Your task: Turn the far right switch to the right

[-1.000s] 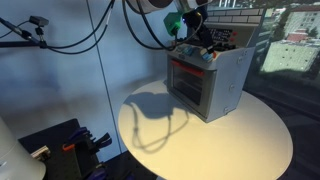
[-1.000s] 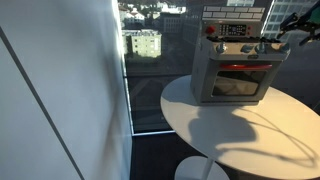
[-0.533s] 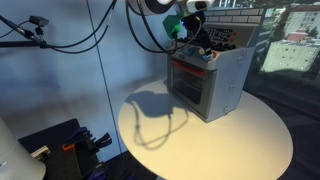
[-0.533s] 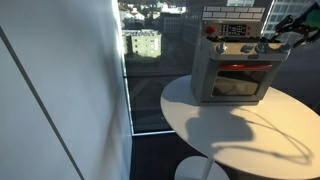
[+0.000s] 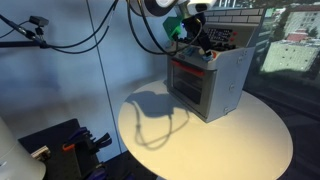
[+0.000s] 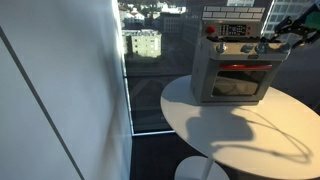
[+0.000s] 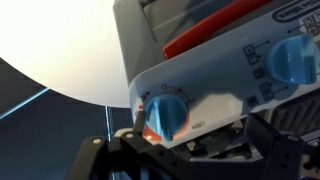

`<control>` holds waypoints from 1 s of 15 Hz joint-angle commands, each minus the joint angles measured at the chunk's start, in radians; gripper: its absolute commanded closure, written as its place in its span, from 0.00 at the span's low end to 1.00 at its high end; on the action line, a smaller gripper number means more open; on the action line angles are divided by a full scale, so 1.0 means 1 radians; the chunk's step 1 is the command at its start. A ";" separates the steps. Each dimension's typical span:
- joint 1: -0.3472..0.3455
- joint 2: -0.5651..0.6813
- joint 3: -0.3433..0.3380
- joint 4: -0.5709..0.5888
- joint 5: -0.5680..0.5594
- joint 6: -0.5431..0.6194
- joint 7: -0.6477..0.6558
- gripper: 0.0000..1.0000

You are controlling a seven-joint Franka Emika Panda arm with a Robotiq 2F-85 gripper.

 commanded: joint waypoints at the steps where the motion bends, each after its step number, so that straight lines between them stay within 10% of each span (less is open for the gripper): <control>1: 0.007 0.011 -0.007 0.015 0.035 0.012 -0.042 0.00; 3: 0.008 0.012 -0.008 0.016 0.034 0.014 -0.042 0.00; 13: 0.007 0.005 -0.029 0.003 0.028 0.021 -0.025 0.90; 15: 0.010 0.005 -0.031 0.004 0.024 0.021 -0.013 0.88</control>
